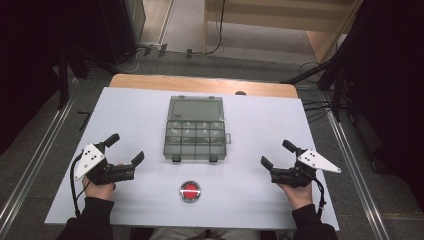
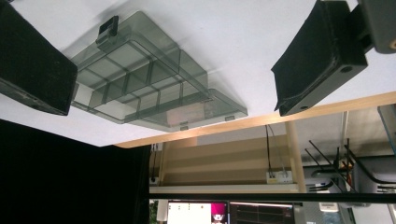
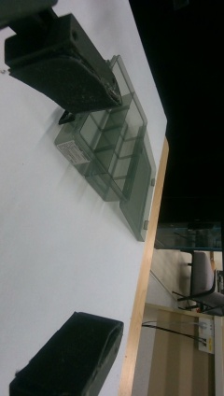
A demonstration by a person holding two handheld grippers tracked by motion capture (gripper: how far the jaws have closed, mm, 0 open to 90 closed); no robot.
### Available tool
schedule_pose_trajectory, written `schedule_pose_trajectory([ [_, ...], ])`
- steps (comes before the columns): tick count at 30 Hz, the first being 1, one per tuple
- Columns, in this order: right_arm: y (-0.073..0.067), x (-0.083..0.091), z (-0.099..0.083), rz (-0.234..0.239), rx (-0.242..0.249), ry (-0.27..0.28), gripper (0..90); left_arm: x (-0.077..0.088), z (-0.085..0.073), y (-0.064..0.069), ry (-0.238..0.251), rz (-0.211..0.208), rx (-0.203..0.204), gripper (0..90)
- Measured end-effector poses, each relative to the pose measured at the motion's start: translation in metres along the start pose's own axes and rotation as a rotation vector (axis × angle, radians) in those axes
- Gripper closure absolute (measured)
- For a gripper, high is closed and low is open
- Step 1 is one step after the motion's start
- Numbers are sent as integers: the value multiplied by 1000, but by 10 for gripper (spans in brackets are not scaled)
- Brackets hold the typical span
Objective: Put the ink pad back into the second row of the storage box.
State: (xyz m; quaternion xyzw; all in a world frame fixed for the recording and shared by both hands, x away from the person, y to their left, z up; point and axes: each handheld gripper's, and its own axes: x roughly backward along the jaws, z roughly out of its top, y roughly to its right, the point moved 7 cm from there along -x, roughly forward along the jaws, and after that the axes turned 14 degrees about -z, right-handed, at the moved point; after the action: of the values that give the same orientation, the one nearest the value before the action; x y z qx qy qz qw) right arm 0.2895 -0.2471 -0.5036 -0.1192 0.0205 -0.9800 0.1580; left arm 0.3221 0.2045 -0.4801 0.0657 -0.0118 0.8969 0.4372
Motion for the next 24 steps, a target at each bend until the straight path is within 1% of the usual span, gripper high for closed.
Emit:
schedule_pose_trajectory([
  [5,1,2,-1,-5,-3,-2,0,0,1,0,10,14,-3,0],
  [7,1,4,-1,-7,-6,-2,0,-1,2,0,17,13,-4,0],
  [14,0,5,-2,-10,-1,-9,0,-2,1,-1,12,7,0,0],
  [18,-4,4,-5,15,4,-29,0,-3,0,1,8,-1,5,0],
  [20,-6,4,-6,17,16,-33,0,-3,0,1,5,-3,5,0],
  [24,-9,3,-8,28,23,-44,0,-3,-1,0,0,-2,6,0],
])
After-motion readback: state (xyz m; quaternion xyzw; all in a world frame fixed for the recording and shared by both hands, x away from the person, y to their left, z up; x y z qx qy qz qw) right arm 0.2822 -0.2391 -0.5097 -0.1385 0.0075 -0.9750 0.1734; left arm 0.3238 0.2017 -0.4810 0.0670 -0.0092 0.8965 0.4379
